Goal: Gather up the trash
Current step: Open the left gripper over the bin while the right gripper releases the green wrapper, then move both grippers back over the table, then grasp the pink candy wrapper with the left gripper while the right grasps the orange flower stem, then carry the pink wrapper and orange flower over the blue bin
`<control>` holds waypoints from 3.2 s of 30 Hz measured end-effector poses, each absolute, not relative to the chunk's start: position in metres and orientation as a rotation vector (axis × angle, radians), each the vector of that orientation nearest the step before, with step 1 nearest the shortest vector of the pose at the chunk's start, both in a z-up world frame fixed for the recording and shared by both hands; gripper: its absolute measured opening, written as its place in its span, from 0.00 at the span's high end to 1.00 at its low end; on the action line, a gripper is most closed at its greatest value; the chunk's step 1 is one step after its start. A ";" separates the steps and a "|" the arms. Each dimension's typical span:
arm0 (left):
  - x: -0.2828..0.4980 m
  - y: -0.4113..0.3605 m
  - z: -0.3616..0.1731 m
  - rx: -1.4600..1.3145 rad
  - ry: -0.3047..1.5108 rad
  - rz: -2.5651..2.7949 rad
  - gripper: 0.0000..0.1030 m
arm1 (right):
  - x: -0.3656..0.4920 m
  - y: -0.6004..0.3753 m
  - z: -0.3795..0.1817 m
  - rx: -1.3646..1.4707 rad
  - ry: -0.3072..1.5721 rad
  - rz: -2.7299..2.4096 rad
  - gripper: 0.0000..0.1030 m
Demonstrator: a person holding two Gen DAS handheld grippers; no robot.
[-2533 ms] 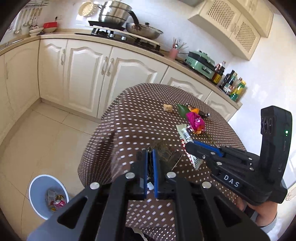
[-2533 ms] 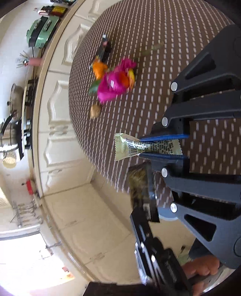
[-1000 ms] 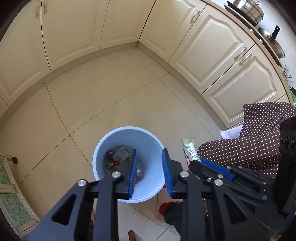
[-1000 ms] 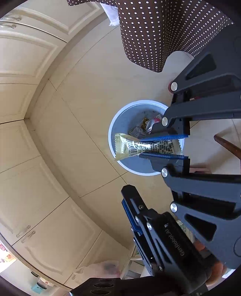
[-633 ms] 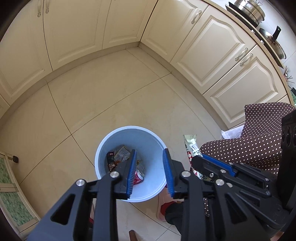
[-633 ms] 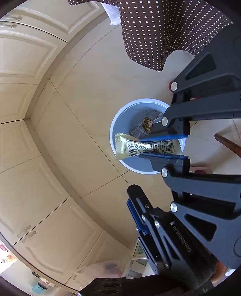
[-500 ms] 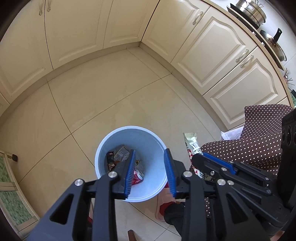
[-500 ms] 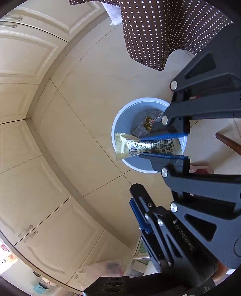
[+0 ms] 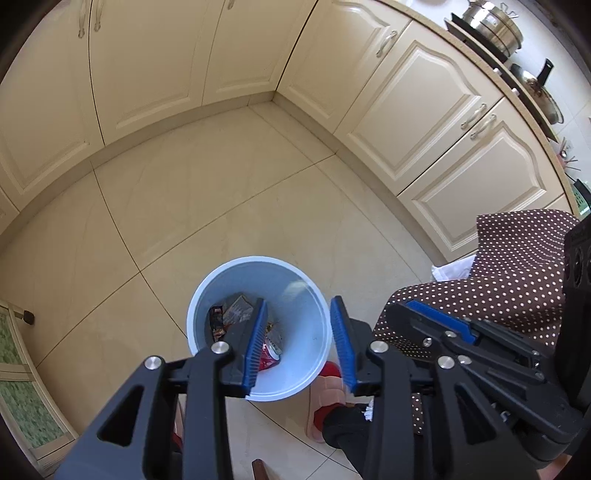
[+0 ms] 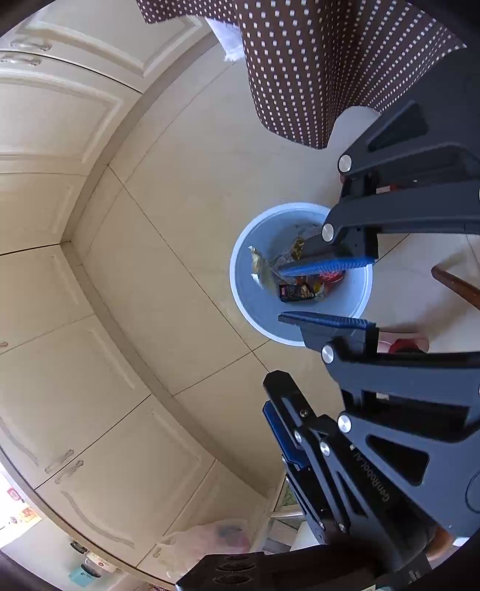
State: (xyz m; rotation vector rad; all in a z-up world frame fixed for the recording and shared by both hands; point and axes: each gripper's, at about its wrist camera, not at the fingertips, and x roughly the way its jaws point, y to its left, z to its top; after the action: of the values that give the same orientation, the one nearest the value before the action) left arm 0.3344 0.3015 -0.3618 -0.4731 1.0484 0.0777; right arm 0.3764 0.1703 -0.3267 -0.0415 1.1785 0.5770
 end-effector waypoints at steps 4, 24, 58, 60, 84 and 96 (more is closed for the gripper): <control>0.323 0.290 -0.339 -0.454 1.018 0.062 0.66 | 0.364 0.160 -0.302 -0.051 1.141 0.574 0.80; 0.283 0.066 -0.128 -0.150 0.741 -0.282 0.46 | 0.249 -0.075 -0.088 0.010 0.673 0.304 0.54; 0.357 -0.206 -0.143 0.089 0.780 -0.550 0.73 | 0.270 -0.318 -0.117 0.086 0.767 -0.032 0.48; 0.353 -0.187 -0.136 0.060 0.741 -0.507 0.73 | 0.280 -0.310 -0.120 0.062 0.781 -0.021 0.48; 0.325 -0.033 -0.122 -0.048 0.620 -0.232 0.73 | 0.280 -0.234 -0.101 -0.003 0.727 0.032 0.96; 0.303 0.123 -0.161 -0.180 0.675 -0.070 0.73 | 0.286 -0.032 -0.114 -0.042 0.728 0.389 0.96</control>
State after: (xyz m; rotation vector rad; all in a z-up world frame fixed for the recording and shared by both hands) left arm 0.3030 0.1234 -0.1608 -0.1795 0.6748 -0.0696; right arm 0.2856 -0.0318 -0.1139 -0.0424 0.7279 0.3891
